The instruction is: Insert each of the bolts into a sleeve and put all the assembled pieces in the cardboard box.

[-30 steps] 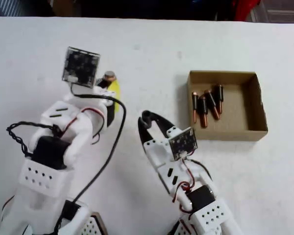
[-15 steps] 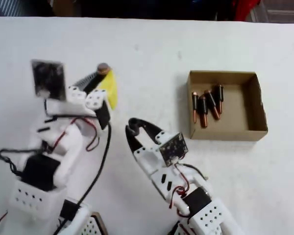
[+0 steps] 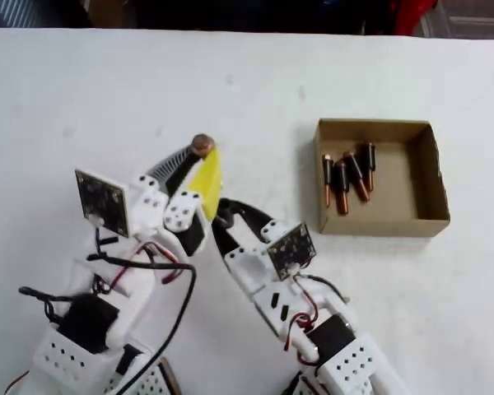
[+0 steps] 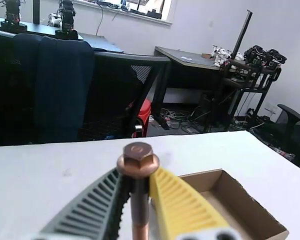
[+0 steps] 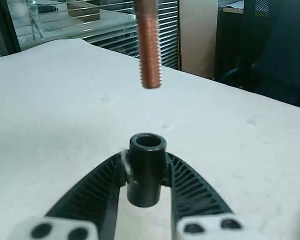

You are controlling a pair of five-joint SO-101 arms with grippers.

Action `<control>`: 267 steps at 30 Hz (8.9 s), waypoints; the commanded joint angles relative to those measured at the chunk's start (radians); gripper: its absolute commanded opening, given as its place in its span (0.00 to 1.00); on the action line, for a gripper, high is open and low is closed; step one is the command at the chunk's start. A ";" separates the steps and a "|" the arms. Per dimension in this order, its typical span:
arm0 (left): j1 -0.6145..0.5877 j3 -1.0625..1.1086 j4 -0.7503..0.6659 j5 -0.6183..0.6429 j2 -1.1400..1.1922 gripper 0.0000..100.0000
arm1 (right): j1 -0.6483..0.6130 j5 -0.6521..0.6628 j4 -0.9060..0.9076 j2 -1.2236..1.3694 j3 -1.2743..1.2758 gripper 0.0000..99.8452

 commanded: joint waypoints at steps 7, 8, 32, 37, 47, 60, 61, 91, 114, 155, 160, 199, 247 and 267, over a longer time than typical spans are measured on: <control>0.036 -0.018 0.118 0.081 -0.028 0.02 | -0.002 -0.002 -0.007 -0.018 0.009 0.02; 0.035 -0.018 0.120 0.081 -0.028 0.02 | -0.001 -0.002 -0.007 -0.019 0.009 0.02; 0.030 0.006 0.112 0.080 -0.028 0.02 | -0.005 0.104 -0.048 -0.019 0.009 0.02; 0.028 0.026 0.110 0.080 -0.028 0.02 | -0.005 0.104 -0.048 -0.019 0.009 0.02; 0.028 0.109 0.002 0.031 -0.028 0.02 | -0.005 0.104 -0.048 -0.019 0.009 0.02; 0.035 0.183 -0.015 0.032 -0.028 0.02 | -0.001 0.104 -0.048 -0.019 0.009 0.02; 0.036 0.184 -0.015 0.032 -0.028 0.02 | -0.001 0.104 -0.048 -0.019 0.009 0.02; 0.028 0.193 0.149 -0.055 -0.030 0.09 | 0.002 0.110 -0.042 -0.019 0.009 0.02; -0.096 0.186 0.000 -0.060 -0.030 0.30 | 0.054 0.104 -0.041 -0.018 0.009 0.02; -0.519 -0.413 1.031 -0.209 -0.031 0.02 | 0.120 0.112 0.065 -0.018 0.009 0.02; -0.519 -0.568 1.074 -0.210 -0.031 0.02 | 0.120 0.112 0.065 -0.018 0.009 0.02; -0.518 -0.110 0.980 -0.290 -0.492 0.02 | 0.160 0.112 0.067 -0.018 0.009 0.02; -0.518 0.605 0.795 -0.287 -0.490 0.02 | 0.220 0.104 0.286 -0.019 -0.094 0.02; -0.518 0.605 0.795 -0.288 -0.490 0.02 | 0.565 0.221 0.791 0.173 -0.842 0.02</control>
